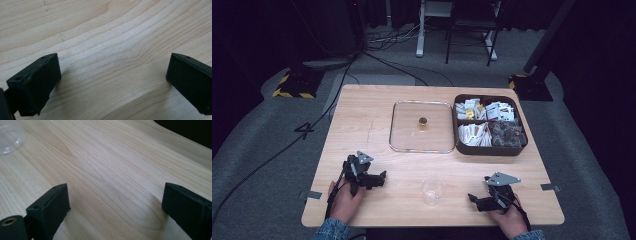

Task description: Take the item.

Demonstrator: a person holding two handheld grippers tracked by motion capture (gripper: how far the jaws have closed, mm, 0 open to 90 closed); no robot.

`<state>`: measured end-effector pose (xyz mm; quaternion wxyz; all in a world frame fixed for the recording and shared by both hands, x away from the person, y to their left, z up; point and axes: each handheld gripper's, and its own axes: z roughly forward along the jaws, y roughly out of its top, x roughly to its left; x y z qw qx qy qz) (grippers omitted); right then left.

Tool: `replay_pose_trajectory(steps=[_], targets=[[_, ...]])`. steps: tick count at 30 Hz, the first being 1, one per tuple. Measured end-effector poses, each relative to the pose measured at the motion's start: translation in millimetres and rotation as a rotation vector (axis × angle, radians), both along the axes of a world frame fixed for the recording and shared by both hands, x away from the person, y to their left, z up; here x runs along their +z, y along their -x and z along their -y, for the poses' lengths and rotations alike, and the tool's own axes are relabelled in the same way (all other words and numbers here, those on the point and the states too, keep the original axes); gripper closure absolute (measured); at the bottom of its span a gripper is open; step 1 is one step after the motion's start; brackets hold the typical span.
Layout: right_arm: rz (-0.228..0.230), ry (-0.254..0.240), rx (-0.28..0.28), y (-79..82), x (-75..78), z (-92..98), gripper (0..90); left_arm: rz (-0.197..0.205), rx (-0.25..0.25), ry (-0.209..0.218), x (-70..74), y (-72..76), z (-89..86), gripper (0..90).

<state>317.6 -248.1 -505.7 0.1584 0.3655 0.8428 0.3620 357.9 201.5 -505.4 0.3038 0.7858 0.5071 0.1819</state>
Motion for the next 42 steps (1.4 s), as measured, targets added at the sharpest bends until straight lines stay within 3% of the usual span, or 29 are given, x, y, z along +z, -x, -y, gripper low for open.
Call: replay_pose_trajectory(steps=[30, 33, 34, 36, 39, 42], targets=[[-0.001, 0.003, -0.007, 1.1, 1.0, -1.4, 9.8, 0.0, 0.013, 0.005, -0.1, 2.2, 0.7, 0.0], [-0.048, 0.013, 0.054, -3.6, 4.8, -3.2, 7.8, -0.001, 0.013, 0.004, 0.0, 2.2, 0.7, 0.0], [-0.071, 0.002, 0.066, -6.2, 7.3, -4.8, 10.0, -0.001, 0.013, 0.004, 0.0, 2.3, 0.7, 0.0], [-0.074, -0.026, 0.076, -6.9, 11.8, -7.6, 12.7, -0.001, 0.013, 0.004, 0.0, 2.2, 0.7, 0.0], [-0.058, -0.01, 0.085, -7.4, 18.9, -12.8, 12.5, -0.001, 0.014, 0.004, 0.0, 2.3, 0.7, 0.0], [-0.064, -0.077, 0.083, -11.0, 29.5, -11.5, 8.6, 0.0, 0.013, 0.005, -0.1, 2.2, 0.7, 0.0]])
